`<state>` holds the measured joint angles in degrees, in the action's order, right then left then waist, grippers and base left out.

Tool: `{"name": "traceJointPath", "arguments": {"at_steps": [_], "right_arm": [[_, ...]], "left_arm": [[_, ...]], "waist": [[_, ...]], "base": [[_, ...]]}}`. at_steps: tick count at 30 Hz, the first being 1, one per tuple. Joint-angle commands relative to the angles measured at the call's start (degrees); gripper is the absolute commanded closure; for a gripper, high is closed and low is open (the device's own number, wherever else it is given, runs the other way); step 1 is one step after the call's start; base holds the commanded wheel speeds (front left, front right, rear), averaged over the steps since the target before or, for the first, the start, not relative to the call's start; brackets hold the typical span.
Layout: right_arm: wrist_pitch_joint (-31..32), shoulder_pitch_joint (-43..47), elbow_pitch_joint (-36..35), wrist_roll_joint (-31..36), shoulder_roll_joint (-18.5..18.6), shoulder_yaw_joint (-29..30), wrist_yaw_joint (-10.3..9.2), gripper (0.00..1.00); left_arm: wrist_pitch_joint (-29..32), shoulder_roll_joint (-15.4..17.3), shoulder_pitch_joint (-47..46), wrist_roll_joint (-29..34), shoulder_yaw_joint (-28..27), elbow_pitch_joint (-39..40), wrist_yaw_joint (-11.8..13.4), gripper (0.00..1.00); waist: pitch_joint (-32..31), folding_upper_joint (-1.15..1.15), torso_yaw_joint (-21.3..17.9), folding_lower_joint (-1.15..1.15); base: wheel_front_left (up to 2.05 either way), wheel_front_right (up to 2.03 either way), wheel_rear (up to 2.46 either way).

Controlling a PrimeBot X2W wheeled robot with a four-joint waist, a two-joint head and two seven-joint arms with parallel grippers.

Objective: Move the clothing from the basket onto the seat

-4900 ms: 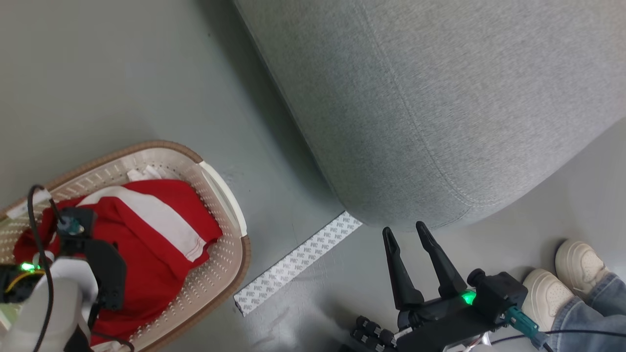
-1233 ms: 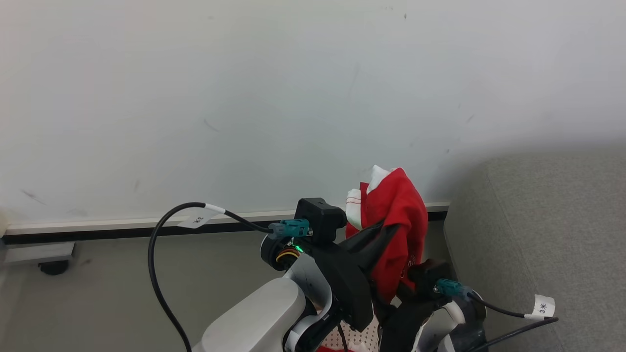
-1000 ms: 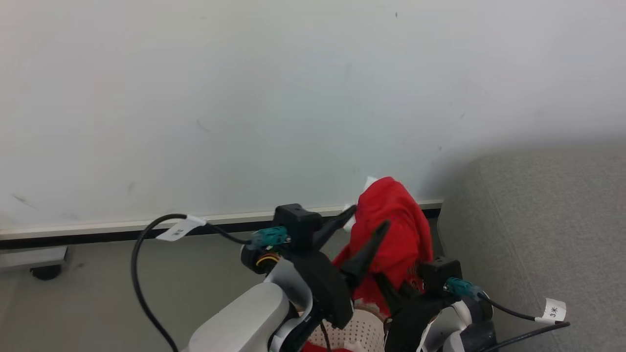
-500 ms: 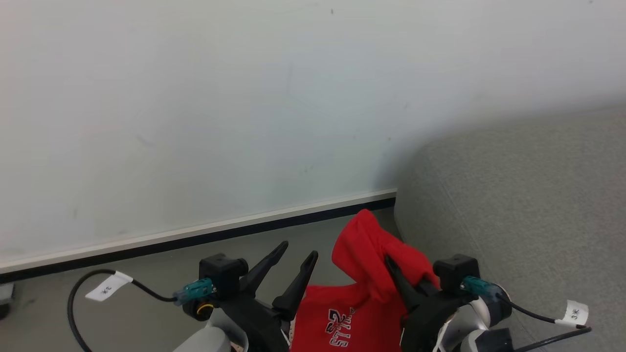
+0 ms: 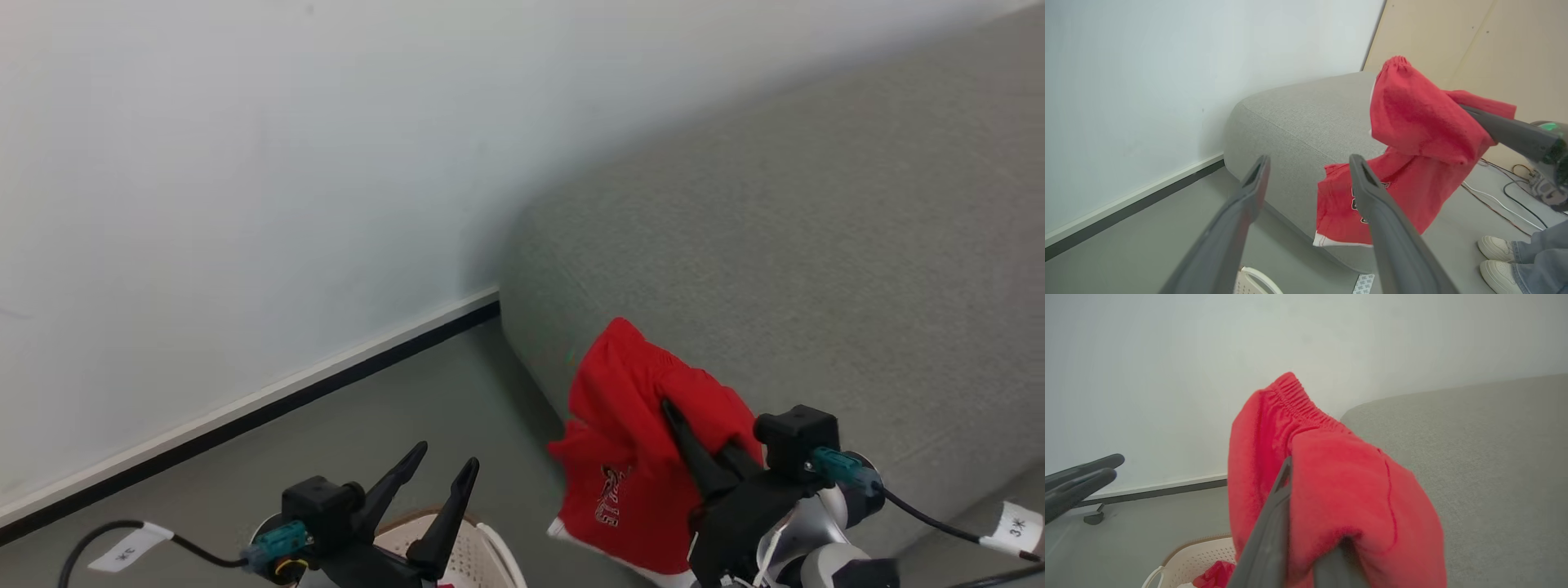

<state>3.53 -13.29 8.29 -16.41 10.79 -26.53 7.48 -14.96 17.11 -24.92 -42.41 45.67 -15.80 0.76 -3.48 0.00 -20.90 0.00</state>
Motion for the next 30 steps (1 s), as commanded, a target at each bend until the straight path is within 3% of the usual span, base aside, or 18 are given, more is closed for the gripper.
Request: {"name": "traceJointPath", "arguments": {"at_steps": [1, 9, 20, 23, 30], "right_arm": [[0.0, 0.4, -0.5, -0.2, -0.1, 0.2, 0.02, 1.00], [-1.0, 4.3, -4.0, 2.5, -1.5, 6.3, 0.02, 1.00], [-1.3, -1.0, -4.4, 3.3, -2.2, 5.7, 0.02, 1.00], [-0.9, -6.2, -4.5, 1.2, 0.1, 4.8, 0.01, 1.00], [-0.1, -20.7, -0.1, -1.9, 9.4, 5.1, 0.01, 1.00]], "left_arm": [[-0.3, 0.6, 0.9, 1.0, 0.0, 0.5, 0.4, 0.00], [1.2, 1.3, -1.5, 3.3, 2.3, 2.7, -0.6, 0.00], [3.8, 3.6, -3.2, 4.5, 2.6, 6.0, 0.4, 0.00], [5.0, 4.2, -4.0, 4.8, 2.7, 8.1, 0.6, 0.00], [8.8, 5.1, -7.8, 6.4, 3.9, 12.9, 0.5, 0.00]], "waist": [[3.3, 0.00, -8.3, 0.00], [8.8, 0.00, -10.7, 0.00], [13.6, 0.00, -11.1, 0.00], [15.3, 0.00, -10.1, 0.00], [22.1, 0.00, -4.6, 0.00]], "base": [[0.00, 0.00, 0.00], [0.00, 0.00, 0.00], [0.00, 0.00, 0.00], [0.00, 0.00, 0.00], [0.00, 0.00, 0.00]]}}
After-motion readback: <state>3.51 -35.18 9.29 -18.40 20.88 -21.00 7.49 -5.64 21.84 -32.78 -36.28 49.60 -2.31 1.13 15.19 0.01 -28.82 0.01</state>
